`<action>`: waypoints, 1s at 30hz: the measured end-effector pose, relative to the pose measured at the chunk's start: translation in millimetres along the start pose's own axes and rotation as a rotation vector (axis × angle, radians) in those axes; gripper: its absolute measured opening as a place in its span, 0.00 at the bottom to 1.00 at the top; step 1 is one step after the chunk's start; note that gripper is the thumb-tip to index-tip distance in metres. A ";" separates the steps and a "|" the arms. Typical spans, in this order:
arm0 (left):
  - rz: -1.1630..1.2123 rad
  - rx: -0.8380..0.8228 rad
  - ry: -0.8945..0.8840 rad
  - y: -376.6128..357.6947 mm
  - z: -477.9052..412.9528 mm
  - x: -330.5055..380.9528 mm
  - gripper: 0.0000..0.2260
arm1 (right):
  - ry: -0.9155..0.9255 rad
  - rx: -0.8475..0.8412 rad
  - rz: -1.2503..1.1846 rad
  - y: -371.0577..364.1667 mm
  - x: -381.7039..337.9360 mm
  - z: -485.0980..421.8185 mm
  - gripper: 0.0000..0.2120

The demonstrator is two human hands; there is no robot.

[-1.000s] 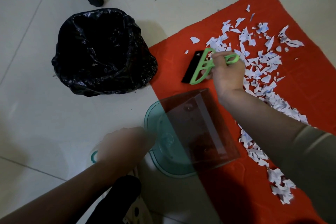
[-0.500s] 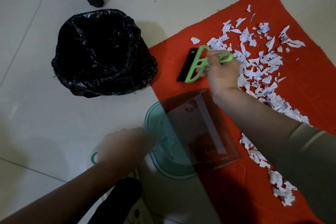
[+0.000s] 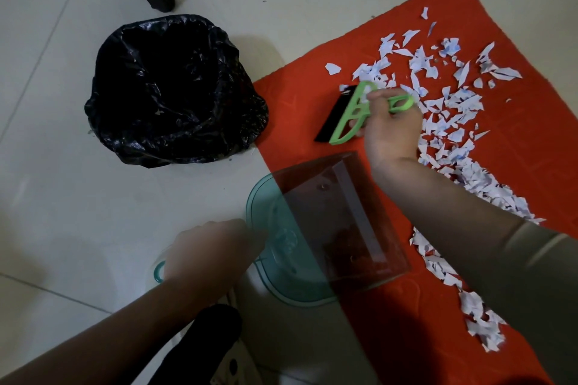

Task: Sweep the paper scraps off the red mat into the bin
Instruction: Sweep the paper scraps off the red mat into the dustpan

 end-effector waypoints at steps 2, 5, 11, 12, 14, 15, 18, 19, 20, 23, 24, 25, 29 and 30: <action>-0.001 0.011 -0.002 0.4 0.0 -0.2 0.23 | 0.062 0.071 -0.025 8.9 -5.8 -2.1 0.05; 0.015 0.024 -0.005 0.7 -0.4 -1.1 0.23 | 0.115 0.055 -0.115 9.2 -14.7 -4.3 0.07; 0.020 0.011 0.003 -1.0 -0.7 -4.7 0.24 | 0.012 -0.114 -0.197 -17.4 -19.3 -14.1 0.07; 0.021 0.010 0.002 -0.8 -0.9 -5.0 0.24 | -0.001 -0.138 -0.198 -21.6 -19.8 -15.8 0.07; 0.019 0.004 0.000 -0.2 -1.6 -4.7 0.23 | -0.023 -0.178 -0.205 -29.4 -20.2 -19.5 0.08; 0.016 0.001 0.000 0.1 -2.0 -4.4 0.23 | -0.034 -0.195 -0.202 -32.6 -20.4 -20.6 0.08; 0.004 0.002 0.001 1.9 -3.0 -3.1 0.23 | -0.084 -0.209 -0.159 -36.7 -17.3 -23.9 0.09; 0.003 0.003 0.001 2.1 -3.2 -2.6 0.23 | -0.107 -0.193 -0.147 -35.4 -14.5 -25.5 0.09; 0.004 0.005 0.002 2.4 -3.4 -2.2 0.23 | -0.116 -0.159 -0.123 -32.0 -12.2 -27.3 0.07; 0.008 0.014 0.008 2.0 -3.9 -1.9 0.23 | -0.018 0.038 -0.006 -16.6 -12.2 -27.6 0.04; 0.006 0.015 0.010 1.9 -3.9 -2.1 0.23 | 0.032 0.092 -0.002 -11.9 -13.7 -25.5 0.04; 0.004 0.015 0.011 1.8 -3.8 -2.5 0.23 | 0.070 0.117 -0.018 -8.9 -15.3 -22.7 0.05; -0.005 0.010 0.008 1.8 -4.0 -1.2 0.23 | 0.072 -0.006 -0.106 -13.3 -15.5 -17.8 0.05; -0.008 0.010 0.005 1.8 -4.0 -0.6 0.23 | 0.056 -0.052 -0.106 -18.1 -15.1 -18.3 0.05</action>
Point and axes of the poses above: each hand's wrist, its own z-axis away from the middle knuckle, its own y-axis out of the back of the hand, x = y × z, the point moved 2 cm from there along -z, towards the middle knuckle, and after that the axes turned 3 degrees about -x, right-handed, at the moved point
